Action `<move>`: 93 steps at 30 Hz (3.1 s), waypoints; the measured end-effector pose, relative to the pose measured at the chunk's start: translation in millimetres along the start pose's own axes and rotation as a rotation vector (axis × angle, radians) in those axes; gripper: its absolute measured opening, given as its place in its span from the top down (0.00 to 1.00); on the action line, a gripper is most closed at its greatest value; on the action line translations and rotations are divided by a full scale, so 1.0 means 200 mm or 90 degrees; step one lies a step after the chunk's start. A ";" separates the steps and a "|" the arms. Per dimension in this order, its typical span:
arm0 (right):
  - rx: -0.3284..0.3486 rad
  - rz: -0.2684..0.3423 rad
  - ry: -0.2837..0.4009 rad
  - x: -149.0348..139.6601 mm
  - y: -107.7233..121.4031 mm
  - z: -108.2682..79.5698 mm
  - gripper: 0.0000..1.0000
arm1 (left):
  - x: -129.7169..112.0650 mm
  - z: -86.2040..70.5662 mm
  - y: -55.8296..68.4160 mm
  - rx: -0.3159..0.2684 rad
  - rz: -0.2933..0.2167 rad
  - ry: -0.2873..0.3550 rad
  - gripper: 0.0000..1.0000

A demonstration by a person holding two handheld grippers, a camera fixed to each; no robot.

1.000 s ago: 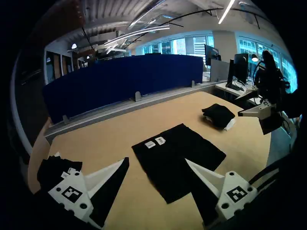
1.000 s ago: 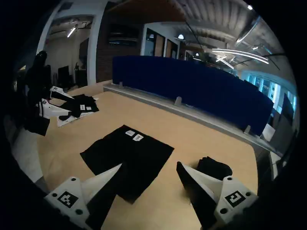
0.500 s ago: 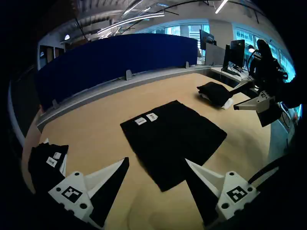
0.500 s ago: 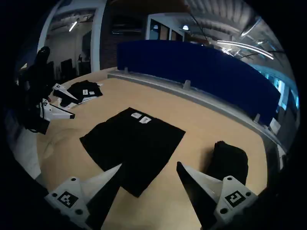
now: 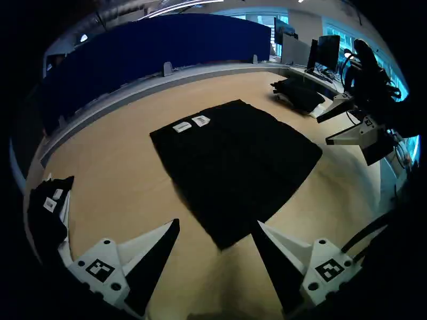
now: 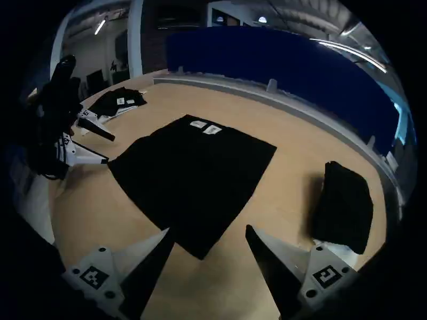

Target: Fold towel

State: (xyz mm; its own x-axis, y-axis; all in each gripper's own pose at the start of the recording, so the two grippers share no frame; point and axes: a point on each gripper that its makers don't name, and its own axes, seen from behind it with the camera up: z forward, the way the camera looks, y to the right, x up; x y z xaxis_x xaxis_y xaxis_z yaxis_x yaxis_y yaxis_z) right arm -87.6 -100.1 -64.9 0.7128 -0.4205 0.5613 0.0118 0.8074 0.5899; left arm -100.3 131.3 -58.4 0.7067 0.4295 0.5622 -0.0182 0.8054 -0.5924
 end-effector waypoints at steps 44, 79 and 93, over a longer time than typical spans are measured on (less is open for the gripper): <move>0.000 0.024 -0.057 -0.24 -0.06 0.08 0.77 | -0.13 0.06 0.14 0.011 -0.013 -0.050 0.64; 0.011 0.048 -0.027 -0.04 -0.07 -0.05 0.87 | -0.03 -0.05 0.10 0.040 -0.024 -0.050 0.91; 0.016 0.064 -0.001 0.13 -0.10 -0.28 0.87 | 0.12 -0.26 0.13 0.042 -0.046 -0.032 0.91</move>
State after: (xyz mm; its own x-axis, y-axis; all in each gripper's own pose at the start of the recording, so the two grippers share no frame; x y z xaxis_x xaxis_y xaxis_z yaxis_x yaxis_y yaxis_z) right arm -31.0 -104.0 -94.3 0.7086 -0.3382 0.6193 -0.0775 0.8350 0.5447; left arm -47.1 142.3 -89.7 0.6713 0.3883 0.6314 -0.0167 0.8595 -0.5109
